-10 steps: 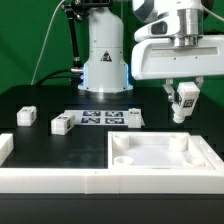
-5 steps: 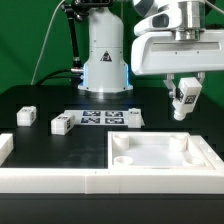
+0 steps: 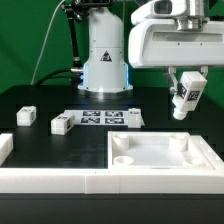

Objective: Assemble one leg

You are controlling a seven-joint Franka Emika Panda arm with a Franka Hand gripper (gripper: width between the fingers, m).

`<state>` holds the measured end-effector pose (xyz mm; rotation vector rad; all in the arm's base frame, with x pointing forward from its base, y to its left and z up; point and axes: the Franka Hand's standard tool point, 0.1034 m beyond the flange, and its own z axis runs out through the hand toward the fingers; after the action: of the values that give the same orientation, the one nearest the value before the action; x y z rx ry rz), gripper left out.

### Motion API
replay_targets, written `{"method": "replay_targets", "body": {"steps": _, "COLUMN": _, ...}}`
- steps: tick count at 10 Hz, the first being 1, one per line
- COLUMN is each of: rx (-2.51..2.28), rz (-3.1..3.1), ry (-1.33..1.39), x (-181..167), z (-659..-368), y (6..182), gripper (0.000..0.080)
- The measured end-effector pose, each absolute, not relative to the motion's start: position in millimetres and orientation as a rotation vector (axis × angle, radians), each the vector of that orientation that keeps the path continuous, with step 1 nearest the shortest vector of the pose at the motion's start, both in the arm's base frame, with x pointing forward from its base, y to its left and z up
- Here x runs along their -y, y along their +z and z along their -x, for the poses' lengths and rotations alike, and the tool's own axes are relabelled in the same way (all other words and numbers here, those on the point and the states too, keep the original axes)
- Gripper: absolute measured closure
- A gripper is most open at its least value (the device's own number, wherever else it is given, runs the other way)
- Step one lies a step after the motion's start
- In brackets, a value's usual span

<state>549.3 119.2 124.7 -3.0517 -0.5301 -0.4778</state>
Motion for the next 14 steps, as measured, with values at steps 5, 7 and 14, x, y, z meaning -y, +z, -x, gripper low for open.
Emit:
{"method": "replay_targets", "body": {"steps": 5, "rx": 0.544, "rz": 3.052, "ry": -0.480, "x": -117.8, "z": -559.2, "y": 125.7, "gripper": 0.0514}}
{"method": "replay_targets", "body": {"steps": 7, "rx": 0.544, "rz": 3.052, "ry": -0.479, "x": -117.8, "z": -559.1, "y": 125.5, "gripper": 0.0514}}
{"method": "replay_targets", "body": {"steps": 14, "rx": 0.563, "rz": 3.051, "ry": -0.495, "x": -114.0, "z": -566.0, "y": 126.8, "gripper": 0.0514}}
